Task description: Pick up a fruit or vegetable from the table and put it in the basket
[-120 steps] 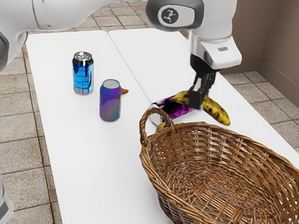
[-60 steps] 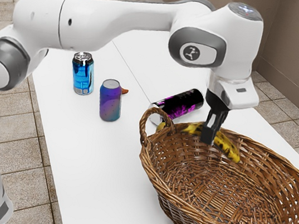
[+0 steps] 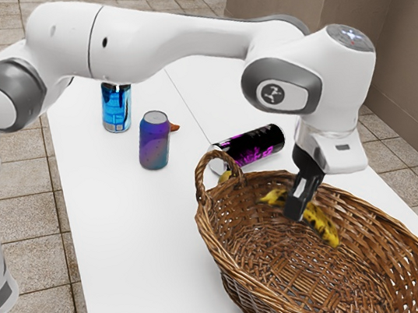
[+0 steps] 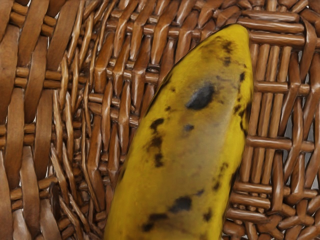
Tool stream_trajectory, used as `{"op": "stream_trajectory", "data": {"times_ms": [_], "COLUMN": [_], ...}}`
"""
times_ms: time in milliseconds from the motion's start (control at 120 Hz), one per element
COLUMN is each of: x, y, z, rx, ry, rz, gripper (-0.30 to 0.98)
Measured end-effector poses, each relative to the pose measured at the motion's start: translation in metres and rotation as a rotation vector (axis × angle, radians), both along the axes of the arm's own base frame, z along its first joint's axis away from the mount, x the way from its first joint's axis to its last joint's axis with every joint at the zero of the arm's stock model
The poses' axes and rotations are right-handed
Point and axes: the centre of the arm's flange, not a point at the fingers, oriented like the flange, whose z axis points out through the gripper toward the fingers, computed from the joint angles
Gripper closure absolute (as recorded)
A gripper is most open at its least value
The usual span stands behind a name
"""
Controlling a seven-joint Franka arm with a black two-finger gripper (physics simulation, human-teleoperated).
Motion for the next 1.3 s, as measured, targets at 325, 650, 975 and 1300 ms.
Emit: {"op": "stream_trajectory", "data": {"times_ms": [325,650,975,1300], "x": [-0.033,-0.149,-0.071,-0.049], "y": [0.054,0.447,0.525,0.525], "z": [0.141,0.134,-0.025,-0.084], "rx": [-0.042,0.067,0.059,0.011], "ry": [-0.192,-0.007,0.121,0.102], "rz": [0.065,0.715,0.836,0.781], "gripper": [0.04,0.0,0.0,0.0]}}
